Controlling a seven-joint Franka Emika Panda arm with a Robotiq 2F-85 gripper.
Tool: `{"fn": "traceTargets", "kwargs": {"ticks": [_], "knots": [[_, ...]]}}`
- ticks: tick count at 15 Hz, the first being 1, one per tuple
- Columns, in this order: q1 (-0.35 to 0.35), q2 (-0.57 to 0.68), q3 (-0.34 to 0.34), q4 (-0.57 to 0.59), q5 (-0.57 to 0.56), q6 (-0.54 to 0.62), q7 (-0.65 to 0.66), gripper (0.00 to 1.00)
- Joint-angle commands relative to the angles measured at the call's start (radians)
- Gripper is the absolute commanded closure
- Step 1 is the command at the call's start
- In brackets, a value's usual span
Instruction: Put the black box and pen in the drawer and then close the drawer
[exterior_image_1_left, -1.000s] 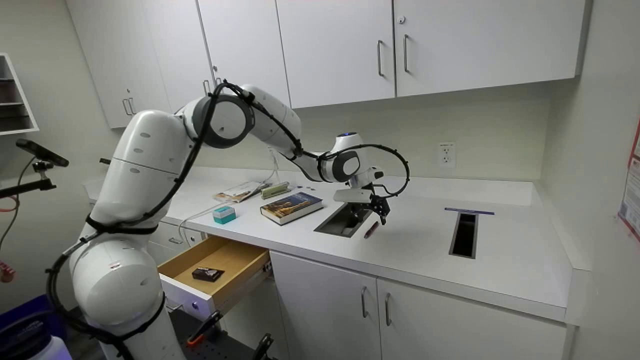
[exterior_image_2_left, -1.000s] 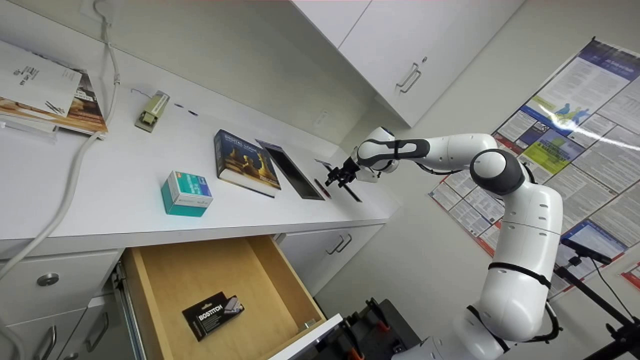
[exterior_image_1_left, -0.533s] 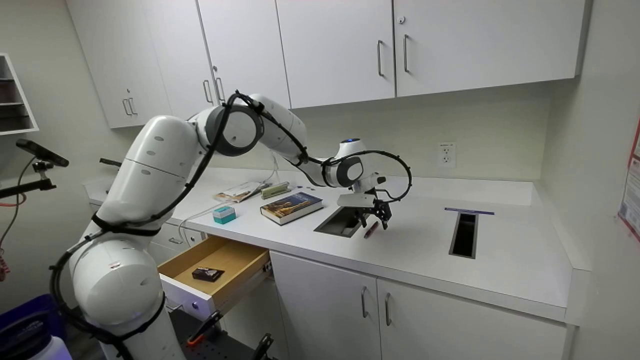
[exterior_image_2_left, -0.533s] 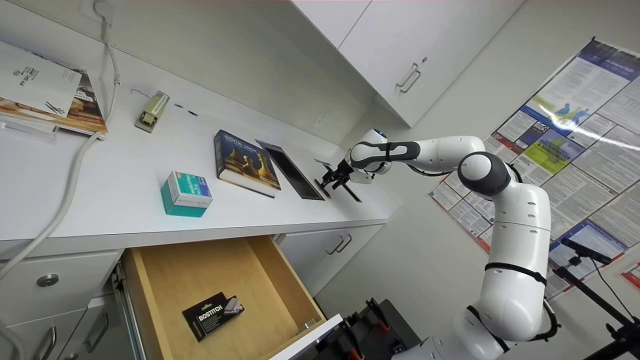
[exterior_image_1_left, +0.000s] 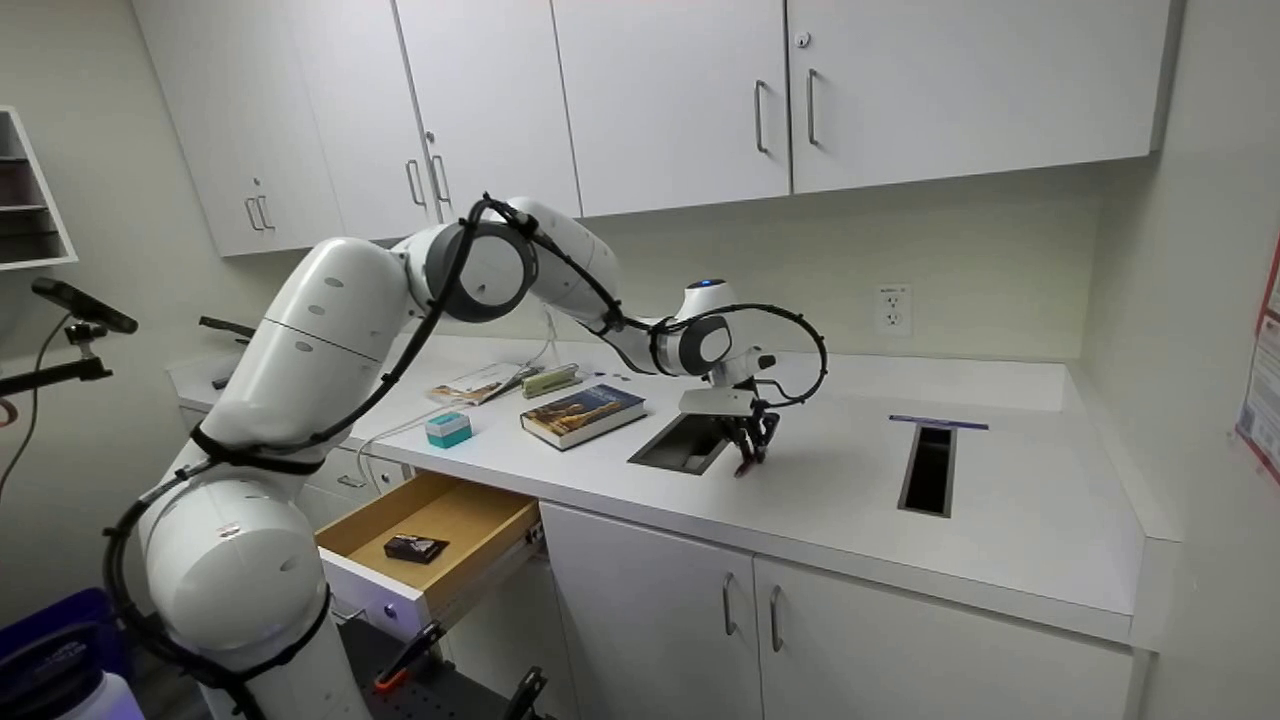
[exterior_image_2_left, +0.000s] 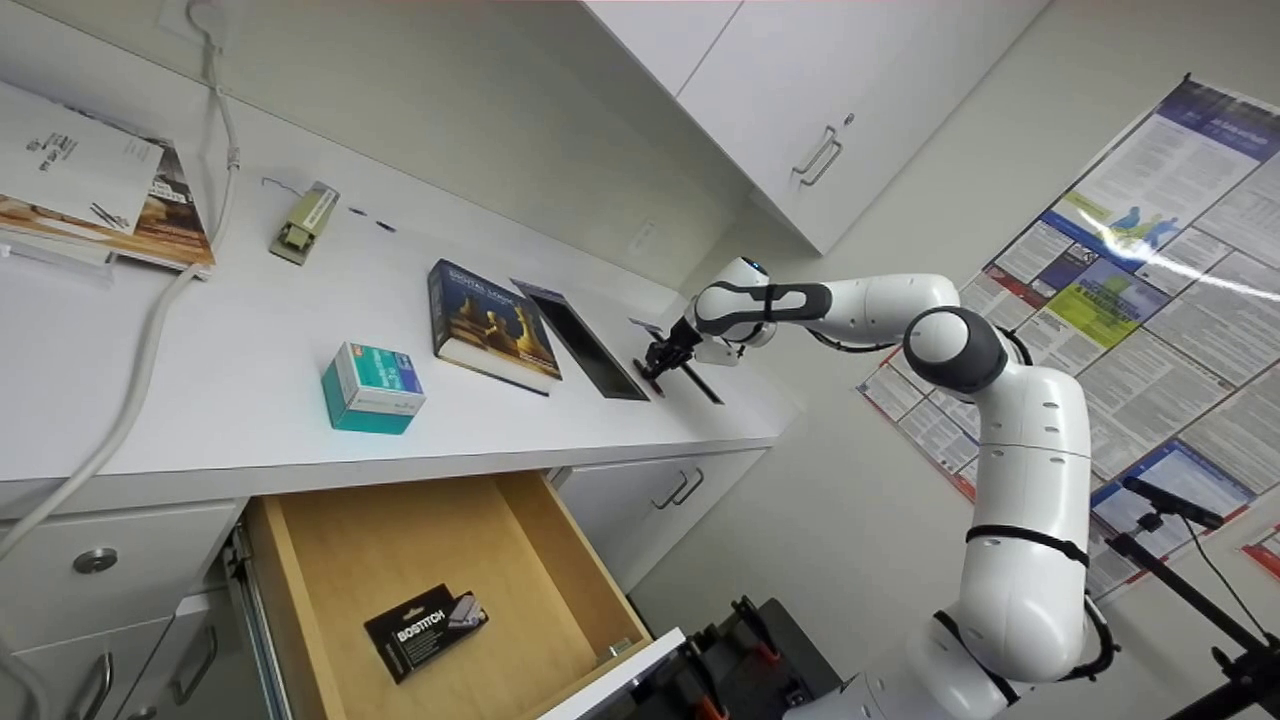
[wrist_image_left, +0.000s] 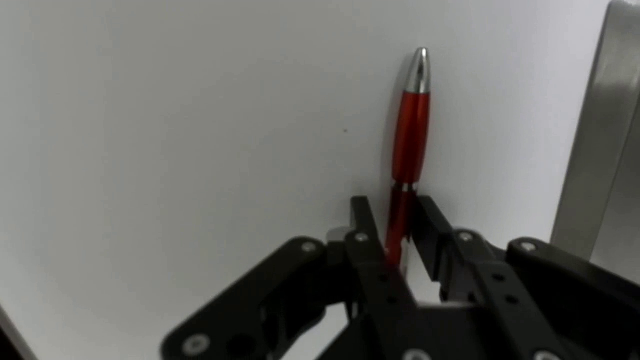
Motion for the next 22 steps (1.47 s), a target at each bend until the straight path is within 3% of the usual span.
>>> {"fn": "traceTargets", "kwargs": {"ticks": [1,6,12,16,21,22], "knots": [[-0.017,0.025,0.020,0.053,0.019,-0.057,-0.023,0.99],[-0.010,-0.044,0.030,0.001,-0.019,-0.077,-0.100,0.96],[0.011,-0.327,0.062,-0.254,-0.131,-0.035,-0.354,0.96],[0.025,-0.477,0.129,-0.381,-0.073,-0.005,-0.538,0.96],[0.098,-0.592,0.191,-0.489,0.063,-0.015,-0.750,0.96],[0.108,-0.527,0.156,-0.413,0.025,-0.035,-0.678,0.96]]}}
